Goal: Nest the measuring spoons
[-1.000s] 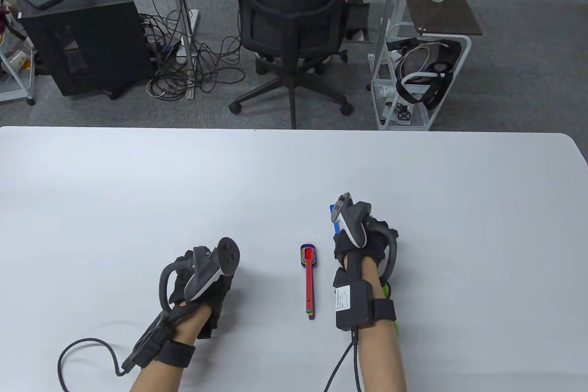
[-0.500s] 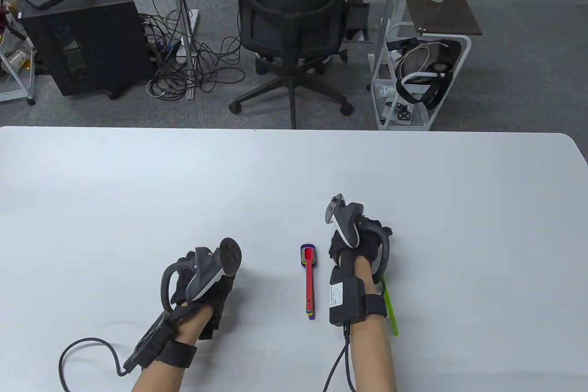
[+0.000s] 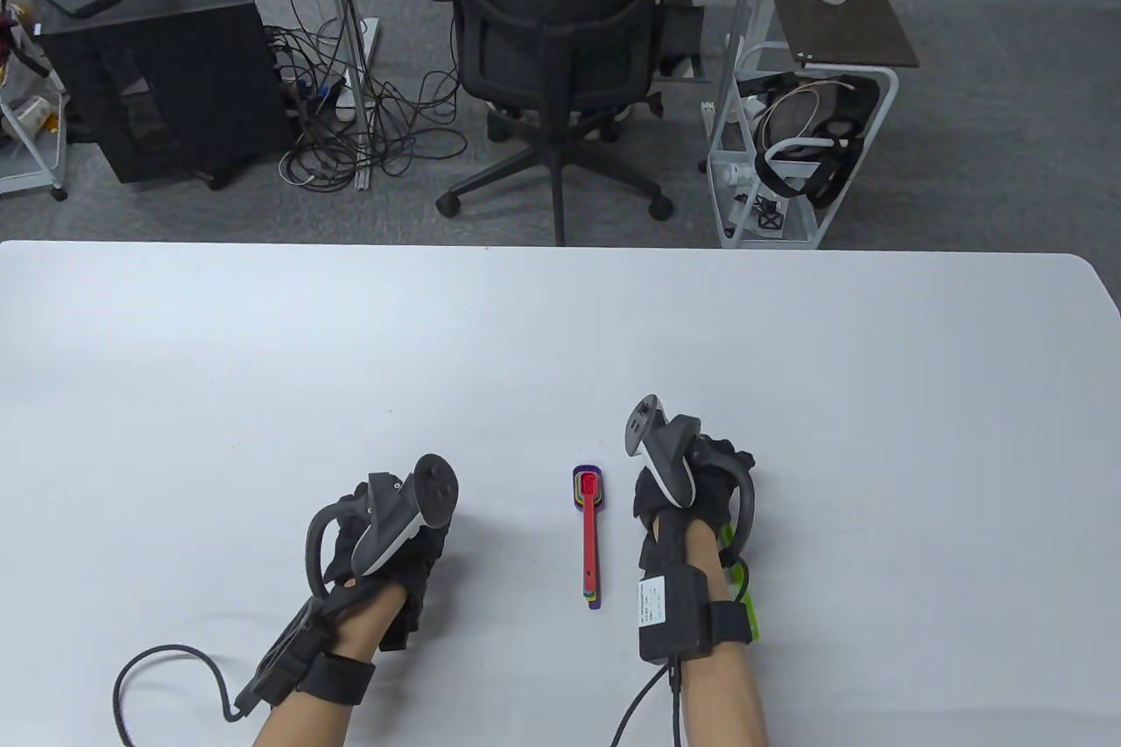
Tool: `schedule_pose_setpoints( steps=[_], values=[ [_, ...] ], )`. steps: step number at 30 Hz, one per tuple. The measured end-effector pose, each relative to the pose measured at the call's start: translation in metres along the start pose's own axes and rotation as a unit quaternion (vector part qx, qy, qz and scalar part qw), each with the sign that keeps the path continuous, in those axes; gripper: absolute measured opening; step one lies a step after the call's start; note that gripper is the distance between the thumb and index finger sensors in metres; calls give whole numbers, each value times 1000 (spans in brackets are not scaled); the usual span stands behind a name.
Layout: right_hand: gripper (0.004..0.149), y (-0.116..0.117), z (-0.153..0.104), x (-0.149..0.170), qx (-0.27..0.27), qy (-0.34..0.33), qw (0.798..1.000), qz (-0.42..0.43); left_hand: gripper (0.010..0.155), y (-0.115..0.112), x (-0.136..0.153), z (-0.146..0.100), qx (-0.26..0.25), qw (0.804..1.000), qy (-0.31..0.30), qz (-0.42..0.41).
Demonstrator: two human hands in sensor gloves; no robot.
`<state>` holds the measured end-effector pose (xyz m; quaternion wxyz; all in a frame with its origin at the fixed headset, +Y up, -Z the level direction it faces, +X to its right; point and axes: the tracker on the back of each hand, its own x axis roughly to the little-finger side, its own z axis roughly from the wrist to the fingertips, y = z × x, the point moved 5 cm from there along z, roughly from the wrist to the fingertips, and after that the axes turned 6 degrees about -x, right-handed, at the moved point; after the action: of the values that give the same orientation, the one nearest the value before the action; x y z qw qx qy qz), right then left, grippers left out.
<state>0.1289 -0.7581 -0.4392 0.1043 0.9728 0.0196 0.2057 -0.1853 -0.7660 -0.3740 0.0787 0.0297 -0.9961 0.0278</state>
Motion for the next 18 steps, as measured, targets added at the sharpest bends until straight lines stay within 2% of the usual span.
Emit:
schedule_pose_setpoints(
  steps=[8, 18],
  values=[
    [40, -8, -45, -7, 19, -28, 999, 25, 55, 1, 5, -3, 0, 1000, 5, -2],
    [40, 5, -82, -11, -25, -30, 997, 65, 54, 8, -5, -7, -9, 1000, -8, -16]
  ],
)
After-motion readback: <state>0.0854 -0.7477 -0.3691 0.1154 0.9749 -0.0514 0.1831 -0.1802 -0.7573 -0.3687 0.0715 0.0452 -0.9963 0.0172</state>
